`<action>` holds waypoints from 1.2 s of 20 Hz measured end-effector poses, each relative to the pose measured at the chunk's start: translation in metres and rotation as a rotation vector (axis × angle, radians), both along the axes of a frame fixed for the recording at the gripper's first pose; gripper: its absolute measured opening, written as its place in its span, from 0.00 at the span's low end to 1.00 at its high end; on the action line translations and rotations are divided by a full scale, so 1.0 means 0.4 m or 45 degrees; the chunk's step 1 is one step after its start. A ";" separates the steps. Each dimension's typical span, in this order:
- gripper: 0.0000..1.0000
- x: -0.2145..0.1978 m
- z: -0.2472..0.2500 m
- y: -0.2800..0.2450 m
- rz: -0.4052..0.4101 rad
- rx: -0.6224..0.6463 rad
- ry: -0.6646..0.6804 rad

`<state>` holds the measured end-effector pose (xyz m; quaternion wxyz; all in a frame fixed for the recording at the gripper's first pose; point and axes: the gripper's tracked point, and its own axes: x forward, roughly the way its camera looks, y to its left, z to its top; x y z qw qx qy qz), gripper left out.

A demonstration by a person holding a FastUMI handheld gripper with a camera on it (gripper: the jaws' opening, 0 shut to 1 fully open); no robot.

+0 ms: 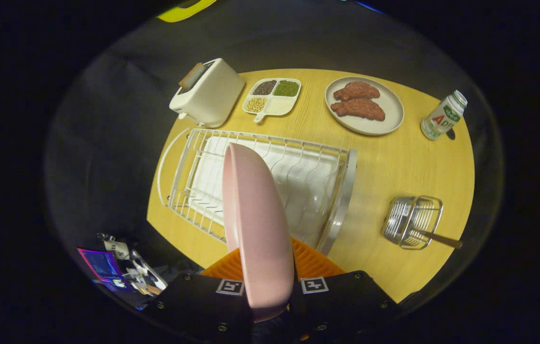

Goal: Take the plate from the dish rack, then take the spoon from the basket and place it into the plate.

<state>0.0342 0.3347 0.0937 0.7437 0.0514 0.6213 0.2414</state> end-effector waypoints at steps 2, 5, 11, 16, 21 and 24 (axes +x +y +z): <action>0.28 -0.079 -0.003 -0.004 -0.010 0.082 0.041; 0.28 -0.204 -0.039 -0.010 -0.041 0.188 0.134; 0.28 -0.385 -0.177 -0.064 -0.140 0.267 0.240; 0.28 -0.454 -0.295 -0.097 -0.236 0.247 0.265; 0.28 -0.477 -0.382 -0.098 -0.305 0.236 0.279; 0.28 -0.473 -0.408 -0.081 -0.336 0.257 0.276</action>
